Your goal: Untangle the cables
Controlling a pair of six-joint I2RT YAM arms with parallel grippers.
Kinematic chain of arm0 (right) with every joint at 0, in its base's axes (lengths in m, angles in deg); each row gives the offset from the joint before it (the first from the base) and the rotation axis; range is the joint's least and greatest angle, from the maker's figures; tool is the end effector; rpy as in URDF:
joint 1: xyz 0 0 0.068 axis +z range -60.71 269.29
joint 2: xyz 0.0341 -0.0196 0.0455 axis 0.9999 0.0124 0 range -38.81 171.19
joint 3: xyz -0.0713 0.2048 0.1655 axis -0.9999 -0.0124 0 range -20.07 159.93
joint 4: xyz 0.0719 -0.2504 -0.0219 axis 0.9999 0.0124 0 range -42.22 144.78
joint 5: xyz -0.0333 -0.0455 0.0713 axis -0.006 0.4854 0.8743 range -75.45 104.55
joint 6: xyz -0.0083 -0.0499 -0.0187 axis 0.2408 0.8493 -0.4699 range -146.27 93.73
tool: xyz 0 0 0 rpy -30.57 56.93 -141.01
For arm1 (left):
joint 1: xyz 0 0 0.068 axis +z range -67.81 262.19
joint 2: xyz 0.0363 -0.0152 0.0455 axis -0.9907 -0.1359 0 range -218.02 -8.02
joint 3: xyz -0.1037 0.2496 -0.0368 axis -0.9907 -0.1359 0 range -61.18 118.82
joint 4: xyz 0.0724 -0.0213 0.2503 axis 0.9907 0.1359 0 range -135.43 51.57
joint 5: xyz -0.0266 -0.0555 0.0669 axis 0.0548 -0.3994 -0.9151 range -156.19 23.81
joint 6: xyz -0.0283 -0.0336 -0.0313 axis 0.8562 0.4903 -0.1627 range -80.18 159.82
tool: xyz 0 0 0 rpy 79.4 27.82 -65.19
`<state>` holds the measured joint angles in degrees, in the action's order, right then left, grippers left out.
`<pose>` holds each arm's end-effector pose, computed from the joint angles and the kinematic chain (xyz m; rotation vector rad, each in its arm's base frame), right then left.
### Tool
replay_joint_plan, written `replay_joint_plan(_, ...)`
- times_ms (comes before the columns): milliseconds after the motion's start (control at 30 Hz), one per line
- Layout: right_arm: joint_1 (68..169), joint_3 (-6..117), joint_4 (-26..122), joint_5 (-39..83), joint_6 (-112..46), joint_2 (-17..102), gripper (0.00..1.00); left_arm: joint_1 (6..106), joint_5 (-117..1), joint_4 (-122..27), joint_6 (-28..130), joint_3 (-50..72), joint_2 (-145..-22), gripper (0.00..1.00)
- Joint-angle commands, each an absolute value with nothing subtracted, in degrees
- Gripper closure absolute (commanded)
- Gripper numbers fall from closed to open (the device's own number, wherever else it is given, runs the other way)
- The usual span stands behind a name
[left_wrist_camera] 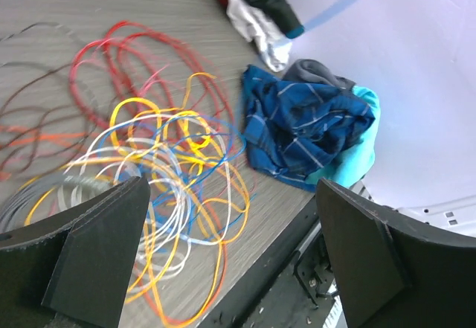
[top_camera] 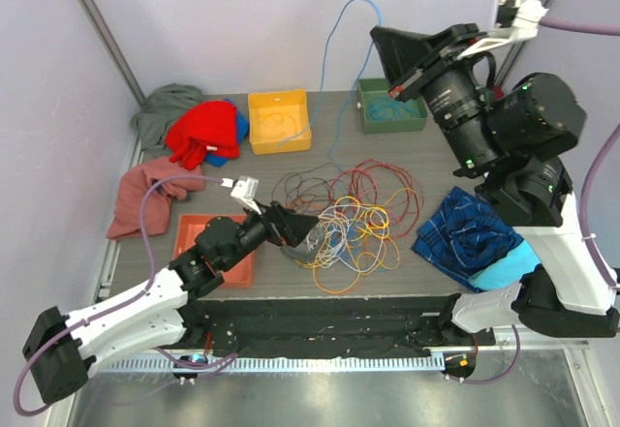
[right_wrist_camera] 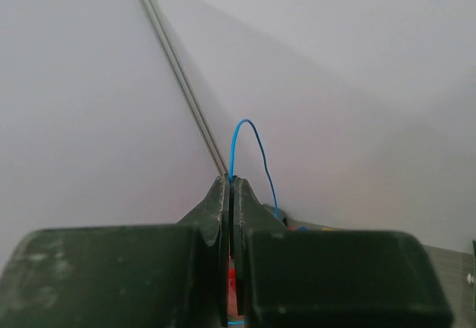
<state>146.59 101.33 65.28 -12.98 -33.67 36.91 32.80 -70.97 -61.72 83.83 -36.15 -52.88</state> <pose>0.1091 0.1395 0.6363 -0.0550 1.1683 0.7434 0.1278 -0.1446 0.2663 0.0137 1.7684 -1.1585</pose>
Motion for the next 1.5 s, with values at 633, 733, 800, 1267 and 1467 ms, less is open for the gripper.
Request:
replay_joint_plan(633,146.7,95.8,63.2,-10.5,-36.2,29.7,0.99,29.0,-75.9,-89.6,74.3,-22.5,-86.1,0.02)
replay_joint_plan(733,146.7,96.0,63.6,-10.8,-35.9,28.5,0.99,29.0,-76.0,-90.7,74.5,-21.6,-88.9,0.04)
replay_joint_plan(800,146.6,96.0,63.7,-10.9,-35.8,27.7,0.99,29.2,-75.9,-91.9,74.8,-20.9,-90.1,0.07)
replay_joint_plan(1267,146.7,92.5,64.6,-12.8,-35.3,23.5,0.99,29.6,-70.7,-91.2,75.8,-16.1,-92.7,1.00)
replay_joint_plan(1467,146.6,83.6,63.8,-13.8,-36.0,18.5,0.73,33.5,-70.1,-59.8,70.9,-2.9,-81.2,1.00)
